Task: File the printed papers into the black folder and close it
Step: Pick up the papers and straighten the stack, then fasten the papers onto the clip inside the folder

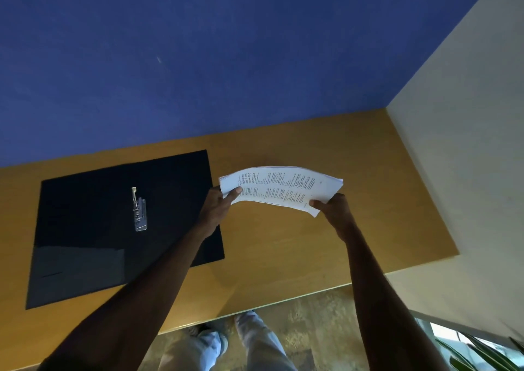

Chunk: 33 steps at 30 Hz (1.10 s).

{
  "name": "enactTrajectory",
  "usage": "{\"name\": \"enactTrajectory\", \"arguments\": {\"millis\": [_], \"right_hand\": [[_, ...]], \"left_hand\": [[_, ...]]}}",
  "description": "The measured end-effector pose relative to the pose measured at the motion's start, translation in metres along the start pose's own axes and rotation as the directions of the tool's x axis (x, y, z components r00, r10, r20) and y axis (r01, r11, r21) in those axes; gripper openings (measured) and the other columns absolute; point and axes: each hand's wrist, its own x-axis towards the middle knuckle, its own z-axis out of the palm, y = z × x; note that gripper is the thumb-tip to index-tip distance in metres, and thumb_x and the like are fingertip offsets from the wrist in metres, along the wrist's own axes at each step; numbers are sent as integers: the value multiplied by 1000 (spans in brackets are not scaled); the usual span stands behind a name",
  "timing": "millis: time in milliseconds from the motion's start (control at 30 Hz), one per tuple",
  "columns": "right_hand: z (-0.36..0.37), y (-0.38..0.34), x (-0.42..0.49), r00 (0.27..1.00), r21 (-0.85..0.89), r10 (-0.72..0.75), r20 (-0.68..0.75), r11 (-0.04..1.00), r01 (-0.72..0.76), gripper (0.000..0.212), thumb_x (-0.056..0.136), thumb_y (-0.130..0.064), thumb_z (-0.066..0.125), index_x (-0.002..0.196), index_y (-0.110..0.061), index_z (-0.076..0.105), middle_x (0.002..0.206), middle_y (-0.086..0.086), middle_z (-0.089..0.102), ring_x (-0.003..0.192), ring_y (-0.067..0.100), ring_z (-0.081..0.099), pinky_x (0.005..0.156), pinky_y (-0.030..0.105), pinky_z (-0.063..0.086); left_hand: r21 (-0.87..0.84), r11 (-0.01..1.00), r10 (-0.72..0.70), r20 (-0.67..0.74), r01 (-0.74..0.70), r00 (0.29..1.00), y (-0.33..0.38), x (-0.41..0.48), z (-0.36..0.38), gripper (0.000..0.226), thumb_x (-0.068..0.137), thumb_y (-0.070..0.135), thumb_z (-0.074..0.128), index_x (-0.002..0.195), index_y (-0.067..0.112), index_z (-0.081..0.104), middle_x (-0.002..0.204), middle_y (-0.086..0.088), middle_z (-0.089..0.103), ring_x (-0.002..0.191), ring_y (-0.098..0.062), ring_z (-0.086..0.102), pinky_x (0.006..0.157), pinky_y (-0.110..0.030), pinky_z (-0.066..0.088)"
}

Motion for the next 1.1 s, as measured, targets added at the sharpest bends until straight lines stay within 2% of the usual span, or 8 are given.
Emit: {"name": "enactTrajectory", "arguments": {"millis": [67,167,300,433,600,733,900,1100], "right_hand": [[-13,-23,0,999,5,-19,48,1000,19,30,84,8,80,112,-2,79,115,17,80,106,35,77,81,34,64],[-37,-76,1,973,-98,-97,208,988,120,26,88,-5,82,114,-7,81,106,6,83,94,19,79,78,22,60],[-28,-145,22,887,-535,23,460,805,257,26,86,-30,87,109,-21,82,101,-8,82,84,0,76,77,27,58],[36,-185,28,838,-606,-43,544,671,428,26,86,-46,84,98,-22,80,92,-7,79,80,8,76,67,29,56],[99,-192,21,798,-592,-234,556,562,577,13,102,-30,65,95,-27,76,84,-12,68,71,6,67,59,25,45],[125,-175,24,803,-506,-265,534,660,555,17,99,-27,69,90,-20,82,82,-3,77,74,16,76,65,33,55],[156,-148,27,843,-299,-218,491,867,399,16,98,-17,74,103,-6,84,96,8,84,93,30,81,77,49,64],[203,-117,4,922,14,-94,375,995,96,13,98,-4,72,107,-3,80,88,-2,84,71,12,78,53,19,54]], "left_hand": [[27,1000,-2,-30,2,1000,7,3,-5,36,105,26,69,138,12,72,121,4,79,104,1,76,87,-18,60],[99,995,-4,-61,10,998,21,10,-20,34,104,23,70,134,8,73,113,1,79,87,8,76,74,-14,59],[198,980,5,-44,4,999,47,18,-49,34,103,24,71,128,2,75,114,-4,80,92,-9,77,78,-29,63],[314,949,19,36,-30,999,73,19,-77,35,104,25,69,134,5,73,118,-6,78,100,-23,75,81,-33,61],[280,959,23,69,-42,997,81,15,-118,31,103,26,72,128,8,77,121,-6,80,98,-17,78,81,-30,61],[159,985,80,-63,-69,995,65,10,-144,32,97,17,78,128,14,74,123,-3,79,102,-13,76,95,-43,60],[19,1000,28,-433,-23,901,30,-4,-164,76,93,4,80,159,14,44,153,4,54,134,-8,54,108,-27,47],[-249,945,-294,-349,214,890,-20,-38,-168,38,101,8,70,138,5,64,121,-9,77,114,-30,75,91,-41,66]]}}
